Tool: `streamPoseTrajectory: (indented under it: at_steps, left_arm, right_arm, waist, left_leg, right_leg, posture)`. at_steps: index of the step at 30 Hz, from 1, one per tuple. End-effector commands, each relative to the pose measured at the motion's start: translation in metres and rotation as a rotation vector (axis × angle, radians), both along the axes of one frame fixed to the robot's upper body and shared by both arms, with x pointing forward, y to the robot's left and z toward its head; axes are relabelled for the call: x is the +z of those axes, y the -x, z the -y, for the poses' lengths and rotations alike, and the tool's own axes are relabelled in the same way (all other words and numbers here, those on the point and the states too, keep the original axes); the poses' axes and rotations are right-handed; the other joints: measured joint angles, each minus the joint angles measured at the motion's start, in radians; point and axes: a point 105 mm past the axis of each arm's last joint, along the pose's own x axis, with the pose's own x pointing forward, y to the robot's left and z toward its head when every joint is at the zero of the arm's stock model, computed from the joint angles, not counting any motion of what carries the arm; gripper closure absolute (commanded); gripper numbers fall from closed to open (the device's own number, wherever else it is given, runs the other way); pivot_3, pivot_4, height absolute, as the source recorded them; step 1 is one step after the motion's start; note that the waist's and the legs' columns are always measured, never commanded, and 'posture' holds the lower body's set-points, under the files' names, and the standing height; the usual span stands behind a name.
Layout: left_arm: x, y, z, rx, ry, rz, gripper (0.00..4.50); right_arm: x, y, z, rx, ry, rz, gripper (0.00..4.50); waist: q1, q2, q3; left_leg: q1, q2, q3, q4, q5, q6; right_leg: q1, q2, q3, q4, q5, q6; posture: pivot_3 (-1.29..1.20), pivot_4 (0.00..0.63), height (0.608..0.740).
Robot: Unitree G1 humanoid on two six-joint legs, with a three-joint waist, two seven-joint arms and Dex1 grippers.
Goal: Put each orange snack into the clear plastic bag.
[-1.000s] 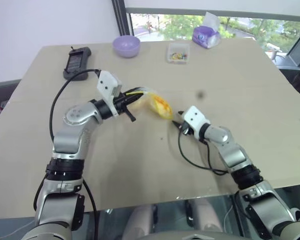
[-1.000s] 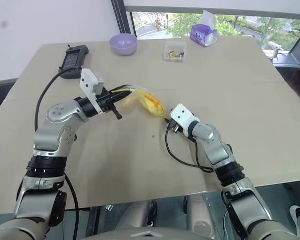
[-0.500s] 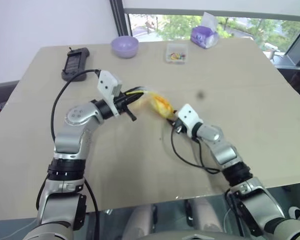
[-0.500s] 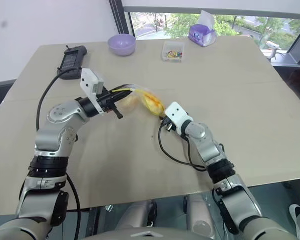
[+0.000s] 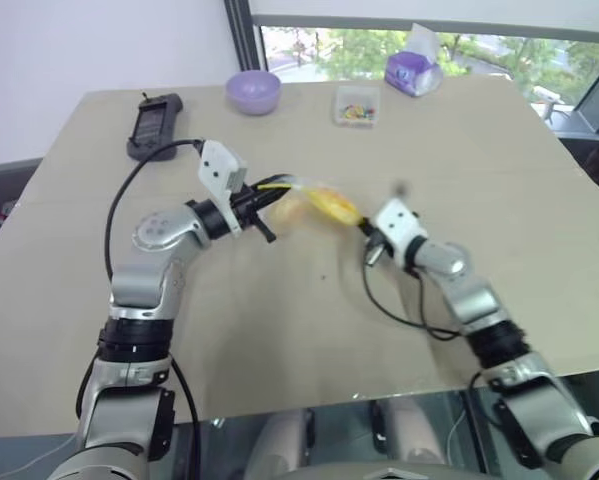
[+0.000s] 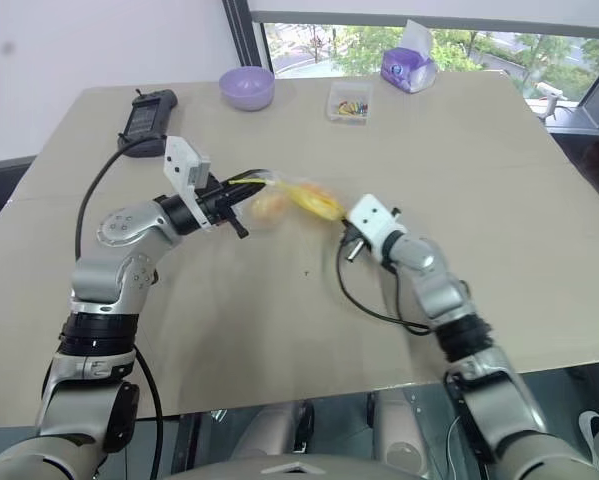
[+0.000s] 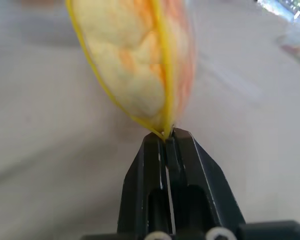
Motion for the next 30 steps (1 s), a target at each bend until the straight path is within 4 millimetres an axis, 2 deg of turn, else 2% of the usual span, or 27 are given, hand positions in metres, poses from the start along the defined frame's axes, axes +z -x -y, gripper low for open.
streamPoseTrajectory:
  at_steps: [1, 3, 5, 8, 11, 13, 15, 17, 19, 20, 22, 23, 25, 26, 27, 29, 30]
  left_arm:
    - [0.028, 0.002, -0.006, -0.025, 0.097, 0.018, 4.50]
    - [0.026, 0.006, 0.004, -0.097, 0.123, -0.046, 4.50]
    - [0.026, 0.009, 0.012, -0.142, 0.149, -0.090, 4.50]
    - [0.030, 0.014, 0.026, -0.237, 0.227, -0.171, 4.50]
    - [0.030, 0.021, 0.037, -0.330, 0.239, -0.225, 4.50]
    - [0.026, 0.044, 0.048, -0.470, 0.136, -0.191, 4.50]
    - [0.037, 0.015, 0.042, -0.312, 0.140, -0.095, 4.50]
    - [0.030, -0.008, 0.035, -0.167, -0.005, 0.005, 4.50]
    - [0.027, 0.046, 0.062, -0.532, -0.053, -0.048, 4.50]
    - [0.034, 0.039, 0.065, -0.504, -0.033, -0.009, 4.50]
    - [0.041, -0.001, 0.053, -0.297, -0.026, 0.058, 4.50]
    - [0.030, -0.008, 0.047, -0.275, -0.119, 0.065, 4.50]
    - [0.008, 0.022, 0.048, -0.476, -0.235, -0.014, 4.50]
    - [0.011, 0.032, 0.054, -0.530, -0.205, -0.012, 4.50]
    - [0.019, 0.030, 0.057, -0.510, -0.155, 0.014, 4.50]
    - [0.031, -0.010, 0.046, -0.261, -0.128, 0.098, 4.50]
    - [0.030, -0.025, 0.040, -0.170, -0.146, 0.111, 4.50]
  right_arm:
    - [0.052, 0.009, 0.039, 0.055, 0.119, 0.075, 4.46]
    - [0.073, 0.021, 0.059, 0.129, 0.271, 0.065, 4.46]
    - [0.084, 0.029, 0.070, 0.177, 0.371, 0.048, 4.46]
    - [0.102, 0.036, 0.078, 0.235, 0.420, -0.008, 4.46]
    - [0.105, 0.044, 0.084, 0.293, 0.450, -0.106, 4.46]
    - [0.097, 0.045, 0.087, 0.313, 0.462, -0.187, 4.46]
    - [0.091, 0.041, 0.091, 0.315, 0.496, -0.180, 4.46]
    - [0.099, 0.025, 0.096, 0.245, 0.462, -0.155, 4.46]
    - [0.089, 0.042, 0.085, 0.366, 0.474, -0.200, 4.46]
    - [0.094, 0.031, 0.089, 0.323, 0.495, -0.164, 4.46]
    - [0.112, -0.005, 0.107, 0.129, 0.496, -0.064, 4.46]
    - [0.101, 0.001, 0.108, 0.184, 0.543, -0.103, 4.46]
    - [0.076, 0.037, 0.096, 0.392, 0.557, -0.249, 4.46]
    - [0.073, 0.047, 0.091, 0.446, 0.541, -0.271, 4.46]
    - [0.080, 0.041, 0.090, 0.412, 0.514, -0.232, 4.46]
    - [0.111, -0.007, 0.110, 0.131, 0.449, -0.065, 4.46]
    - [0.114, -0.016, 0.119, 0.073, 0.465, -0.042, 4.46]
  waist:
    - [0.002, 0.001, 0.001]
    - [0.002, 0.001, 0.001]
    - [0.002, 0.000, 0.001]
    - [-0.003, 0.000, 0.001]
    - [-0.003, 0.000, 0.001]
    - [-0.005, -0.001, 0.001]
    - [0.000, -0.001, 0.001]
    - [0.008, -0.002, 0.002]
    - [0.008, -0.002, 0.002]
    - [0.006, -0.002, 0.002]
    - [0.009, -0.001, 0.002]
    - [0.011, -0.001, 0.003]
    - [0.017, -0.001, 0.002]
    - [0.018, -0.001, 0.002]
    - [0.017, -0.001, 0.002]
    - [0.018, 0.000, 0.005]
    - [0.022, 0.001, 0.006]
  left_leg:
    - [-0.001, 0.000, 0.000, 0.000, 0.000, 0.000]
    - [-0.002, 0.000, -0.001, 0.001, -0.001, 0.002]
    - [-0.002, 0.000, -0.001, 0.002, -0.002, 0.003]
    - [-0.001, 0.000, -0.001, 0.002, -0.002, 0.004]
    - [-0.001, 0.001, -0.001, 0.003, -0.002, 0.004]
    - [-0.001, 0.001, 0.000, 0.003, -0.002, 0.004]
    - [-0.001, 0.001, 0.000, 0.003, -0.001, 0.002]
    - [-0.002, 0.001, -0.001, 0.004, 0.000, 0.001]
    - [-0.003, 0.000, 0.001, 0.006, 0.000, 0.000]
    - [-0.003, 0.000, 0.001, 0.006, 0.000, 0.000]
    - [-0.007, 0.001, 0.000, 0.007, -0.001, 0.001]
    - [-0.011, 0.000, 0.000, 0.012, -0.001, 0.001]
    - [-0.014, -0.001, 0.001, 0.012, 0.000, 0.001]
    - [-0.012, -0.001, 0.002, 0.012, 0.000, 0.001]
    - [-0.012, 0.000, 0.001, 0.009, -0.001, 0.001]
    - [-0.016, 0.002, -0.001, 0.010, -0.001, 0.002]
    - [-0.018, 0.001, 0.000, 0.012, -0.002, 0.003]
  right_leg:
    - [0.000, 0.000, 0.000, 0.000, 0.000, 0.000]
    - [0.000, 0.000, -0.001, 0.000, 0.000, 0.000]
    - [0.000, 0.000, -0.002, 0.000, 0.000, 0.000]
    - [0.001, 0.001, -0.002, -0.001, 0.000, 0.000]
    - [0.001, 0.000, -0.002, 0.000, 0.000, 0.000]
    - [0.001, 0.000, -0.002, 0.000, 0.000, 0.000]
    - [0.001, 0.000, -0.001, 0.000, 0.000, 0.000]
    - [0.001, 0.000, -0.002, -0.001, 0.000, 0.000]
    - [0.001, 0.000, -0.001, 0.000, 0.000, 0.000]
    - [0.000, 0.000, -0.001, 0.000, 0.000, 0.000]
    - [-0.003, -0.001, -0.002, -0.001, 0.000, 0.000]
    - [-0.006, -0.001, -0.002, 0.001, 0.001, 0.001]
    - [-0.007, 0.000, -0.003, 0.000, 0.002, 0.002]
    - [-0.006, 0.000, -0.003, 0.000, 0.002, 0.002]
    - [-0.006, 0.000, -0.003, -0.001, 0.001, 0.001]
    - [-0.009, 0.000, -0.003, -0.001, 0.002, 0.002]
    - [-0.011, -0.001, -0.002, -0.002, 0.002, 0.003]
  posture:
    - [0.00, 0.150, 0.740]
    - [0.00, 0.150, 0.740]
    - [0.00, 0.150, 0.740]
    - [0.00, 0.150, 0.740]
    - [0.00, 0.150, 0.740]
    - [0.00, 0.150, 0.740]
    - [0.00, 0.150, 0.740]
    - [0.00, 0.150, 0.740]
    - [0.00, 0.150, 0.740]
    - [0.00, 0.150, 0.740]
    - [0.00, 0.150, 0.740]
    - [0.00, 0.150, 0.740]
    - [0.00, 0.150, 0.740]
    - [0.00, 0.150, 0.740]
    - [0.00, 0.150, 0.740]
    - [0.00, 0.150, 0.740]
    - [0.00, 0.150, 0.740]
